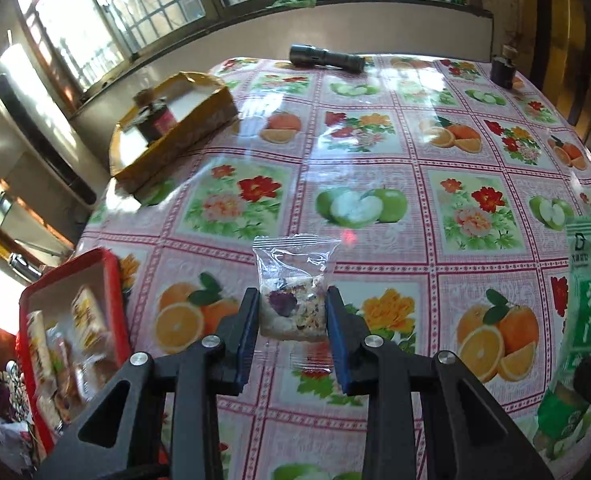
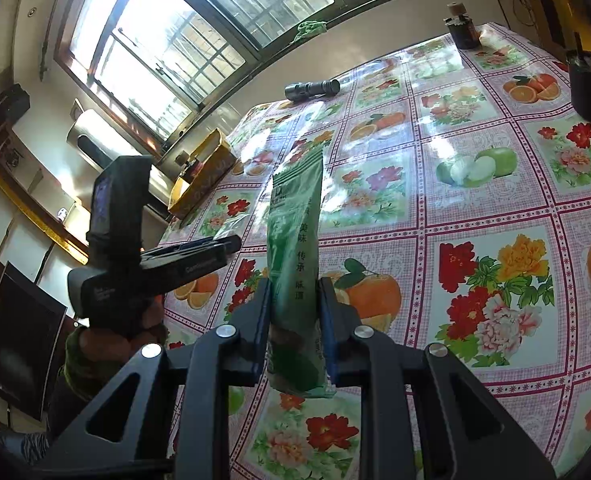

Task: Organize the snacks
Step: 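Carry both snacks over the red tray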

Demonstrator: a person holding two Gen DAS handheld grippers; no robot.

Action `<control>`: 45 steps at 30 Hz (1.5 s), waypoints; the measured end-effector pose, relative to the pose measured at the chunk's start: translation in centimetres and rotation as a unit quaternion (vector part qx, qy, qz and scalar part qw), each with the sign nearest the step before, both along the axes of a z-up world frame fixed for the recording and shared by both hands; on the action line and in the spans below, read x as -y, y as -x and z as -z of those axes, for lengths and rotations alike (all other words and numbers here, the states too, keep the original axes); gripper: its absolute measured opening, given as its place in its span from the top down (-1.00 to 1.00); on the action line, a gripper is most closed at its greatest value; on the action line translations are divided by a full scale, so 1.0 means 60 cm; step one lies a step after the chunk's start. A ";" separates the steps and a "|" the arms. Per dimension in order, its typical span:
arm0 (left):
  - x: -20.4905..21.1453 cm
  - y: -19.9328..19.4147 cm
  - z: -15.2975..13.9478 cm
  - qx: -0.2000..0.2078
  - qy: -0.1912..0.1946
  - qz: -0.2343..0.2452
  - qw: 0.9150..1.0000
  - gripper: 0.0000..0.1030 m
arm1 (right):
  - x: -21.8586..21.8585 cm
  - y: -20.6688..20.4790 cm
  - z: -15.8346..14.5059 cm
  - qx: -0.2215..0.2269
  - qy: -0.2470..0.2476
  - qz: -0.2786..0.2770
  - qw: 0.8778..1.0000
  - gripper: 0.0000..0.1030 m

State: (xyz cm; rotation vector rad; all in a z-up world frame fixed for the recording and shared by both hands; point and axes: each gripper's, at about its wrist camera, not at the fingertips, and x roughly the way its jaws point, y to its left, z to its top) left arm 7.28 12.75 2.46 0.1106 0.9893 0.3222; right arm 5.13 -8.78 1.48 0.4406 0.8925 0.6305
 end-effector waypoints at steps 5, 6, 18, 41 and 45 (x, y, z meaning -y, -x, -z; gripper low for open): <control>-0.031 0.076 -0.030 0.023 -0.019 -0.045 0.999 0.38 | -0.034 0.018 -0.009 0.008 -0.005 -0.026 1.000 0.52; -0.038 0.089 -0.033 0.024 -0.021 -0.052 0.998 0.38 | -0.042 0.022 -0.012 0.010 -0.006 -0.032 0.999 0.52; -0.130 0.200 -0.065 0.061 -0.018 -0.124 0.990 0.38 | -0.156 0.065 -0.024 0.016 -0.011 -0.116 0.993 0.52; -0.229 0.262 -0.056 0.074 0.009 -0.181 0.981 0.38 | -0.300 0.083 -0.041 0.033 0.008 -0.193 0.981 0.52; -0.243 0.270 -0.054 0.074 0.014 -0.189 0.979 0.38 | -0.333 0.076 -0.047 0.042 0.012 -0.213 0.976 0.52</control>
